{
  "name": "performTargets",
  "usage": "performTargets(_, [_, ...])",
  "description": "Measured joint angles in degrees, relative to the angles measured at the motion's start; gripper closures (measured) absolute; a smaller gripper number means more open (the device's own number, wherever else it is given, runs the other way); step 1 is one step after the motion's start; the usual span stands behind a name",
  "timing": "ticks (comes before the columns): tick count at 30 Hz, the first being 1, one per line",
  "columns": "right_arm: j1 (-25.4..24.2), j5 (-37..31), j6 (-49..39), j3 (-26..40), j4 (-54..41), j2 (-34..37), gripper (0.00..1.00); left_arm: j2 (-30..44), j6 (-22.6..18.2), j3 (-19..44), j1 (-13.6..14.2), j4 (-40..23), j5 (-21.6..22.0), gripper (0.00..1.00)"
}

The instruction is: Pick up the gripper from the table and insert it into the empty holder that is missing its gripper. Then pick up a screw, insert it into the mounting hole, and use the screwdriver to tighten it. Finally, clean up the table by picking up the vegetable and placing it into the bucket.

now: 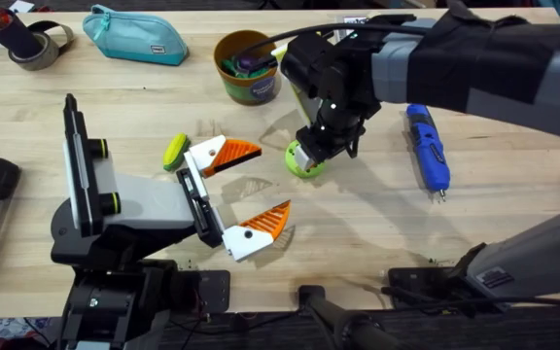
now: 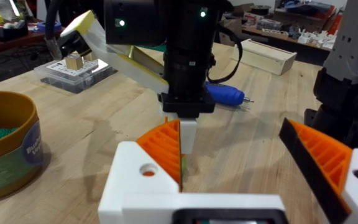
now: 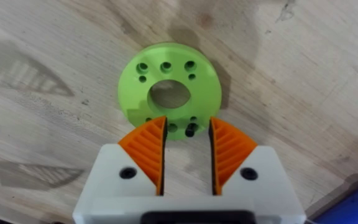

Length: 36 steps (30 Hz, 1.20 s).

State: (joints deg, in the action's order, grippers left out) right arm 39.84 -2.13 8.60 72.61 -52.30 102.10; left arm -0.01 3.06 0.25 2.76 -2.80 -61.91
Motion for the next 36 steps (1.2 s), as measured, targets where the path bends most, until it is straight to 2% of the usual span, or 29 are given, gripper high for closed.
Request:
performTargets(15, [-0.05,0.28,0.40,-0.03,-3.41,-0.51,0.614,0.04,0.03,0.02,-0.02,-0.84,0.04,0.011])
performTargets(22, [-0.05,0.34,2.14,-0.47,-2.50,-7.35,0.614,0.02,0.03,0.02,-0.02,-0.84,0.04,0.011])
performTargets(25, [-0.05,0.42,2.94,-3.02,-0.11,-11.25,0.614,0.03,0.03,0.02,-0.02,-0.86,0.08,0.011])
performTargets(31, [-0.12,0.46,4.06,-12.51,4.92,-18.78,0.614,0.02,0.03,0.02,-0.02,-0.86,0.20,0.011])
performTargets(36, [-0.15,0.47,4.03,-16.07,7.94,-19.12,0.614,0.04,0.03,0.02,-0.02,-0.86,0.20,0.011])
